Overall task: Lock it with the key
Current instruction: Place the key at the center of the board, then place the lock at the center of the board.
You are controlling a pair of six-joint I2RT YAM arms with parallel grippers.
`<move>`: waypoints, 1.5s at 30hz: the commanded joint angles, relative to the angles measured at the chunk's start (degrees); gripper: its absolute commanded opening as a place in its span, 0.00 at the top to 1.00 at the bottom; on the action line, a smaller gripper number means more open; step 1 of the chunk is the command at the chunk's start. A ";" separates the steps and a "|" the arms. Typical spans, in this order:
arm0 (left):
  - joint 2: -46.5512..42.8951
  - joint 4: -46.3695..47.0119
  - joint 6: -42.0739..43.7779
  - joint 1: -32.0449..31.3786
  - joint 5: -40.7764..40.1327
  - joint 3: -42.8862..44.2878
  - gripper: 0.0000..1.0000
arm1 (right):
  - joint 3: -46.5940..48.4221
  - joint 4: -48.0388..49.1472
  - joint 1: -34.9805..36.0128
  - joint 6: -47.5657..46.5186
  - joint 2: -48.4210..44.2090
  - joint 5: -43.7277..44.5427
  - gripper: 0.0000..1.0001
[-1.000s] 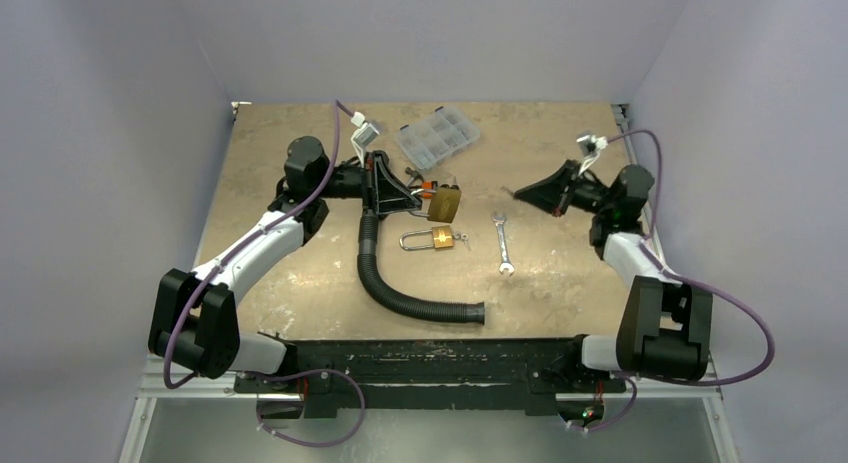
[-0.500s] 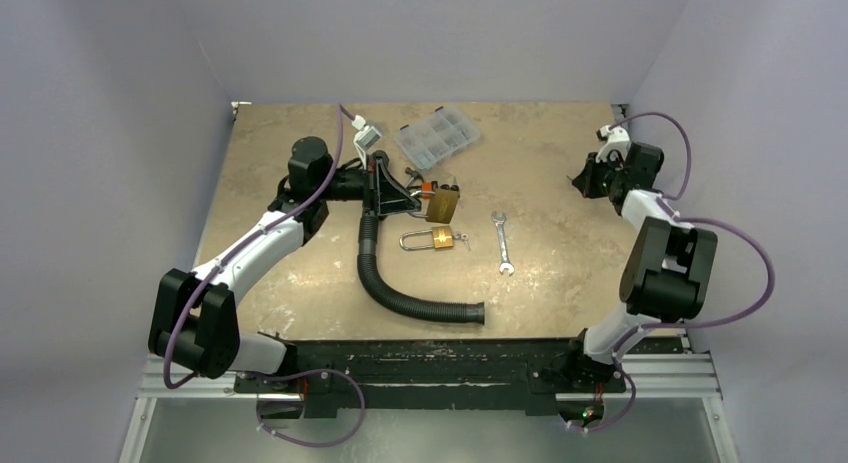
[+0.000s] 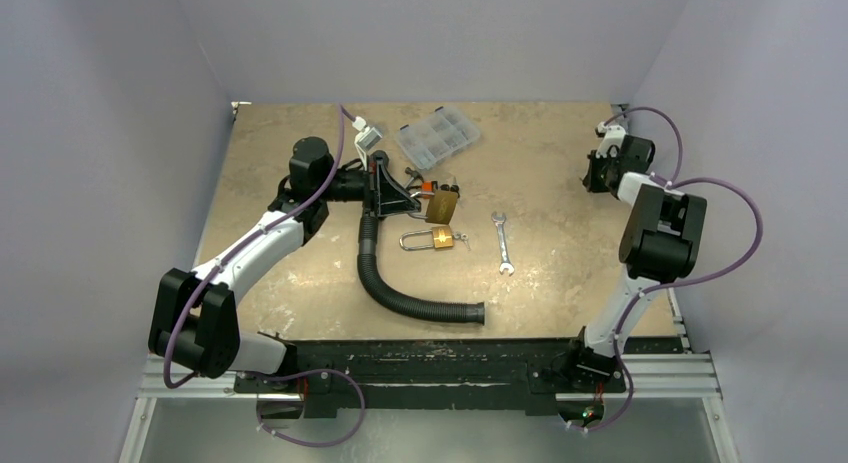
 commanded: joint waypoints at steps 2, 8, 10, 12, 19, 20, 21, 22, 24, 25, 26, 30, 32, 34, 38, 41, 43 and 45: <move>-0.71 5.00 0.92 0.30 0.30 2.38 1.00 | 5.32 0.81 0.17 -1.11 2.23 1.72 0.99; -0.71 4.47 1.27 0.30 0.22 1.97 1.00 | 3.77 0.66 0.13 -1.66 1.93 1.68 0.68; -0.71 4.42 1.33 0.30 0.05 1.92 1.00 | 3.06 0.27 0.12 -2.57 0.82 1.58 0.56; -0.67 4.23 1.42 0.30 -0.11 1.84 1.00 | 2.02 0.25 0.16 -3.51 -1.40 1.02 0.45; 0.67 0.95 1.64 0.13 -2.82 2.06 1.00 | -0.23 -6.06 1.10 -7.66 -16.11 -8.19 0.14; 1.15 -0.33 1.65 0.12 -3.62 2.53 1.00 | -0.20 -8.10 1.87 -8.25 -18.17 -10.24 0.12; 1.71 -2.33 1.79 0.12 -4.25 3.36 1.00 | 0.08 -10.46 3.53 -8.86 -20.21 -11.10 0.10; 2.27 -3.87 2.04 0.12 -4.76 4.08 1.00 | 0.23 -13.44 5.04 -9.72 -22.27 -12.33 0.09; 3.20 -6.00 2.32 0.12 -5.05 5.12 1.00 | -0.73 -18.38 8.89 -10.59 -26.76 -14.60 0.05; 3.64 -6.21 2.06 0.12 -4.98 5.36 1.00 | -1.62 -19.94 11.08 -11.21 -29.39 -15.64 0.04; 3.98 -6.21 1.56 0.12 -4.97 5.47 1.00 | -2.55 -20.97 13.63 -11.70 -31.92 -16.54 0.01; 4.81 -5.65 0.17 -0.05 -5.13 5.42 1.00 | -5.11 -23.10 24.62 -11.19 -40.02 -16.65 0.01; 4.99 -3.79 -1.89 -0.12 -4.63 4.78 1.00 | -5.52 -24.20 29.19 -10.27 -41.85 -16.64 0.01; 5.15 -0.42 -4.85 -0.14 -3.59 3.87 1.00 | -6.70 -23.41 33.02 -9.70 -43.42 -16.69 0.01; 5.26 2.08 -6.82 -0.70 -2.15 3.27 1.00 | -10.23 -20.27 40.80 -12.74 -45.53 -13.84 0.01; 5.06 2.58 -6.87 -1.31 -1.87 2.82 1.00 | -11.25 -19.76 44.39 -15.07 -45.09 -13.55 0.01; 4.77 4.17 -7.60 -1.88 -1.36 2.21 1.00 | -12.65 -17.03 46.04 -15.60 -45.57 -13.84 0.01; 4.57 4.99 -7.71 -2.64 -0.92 1.93 1.00 | -13.39 -15.16 47.12 -16.07 -45.36 -13.72 0.01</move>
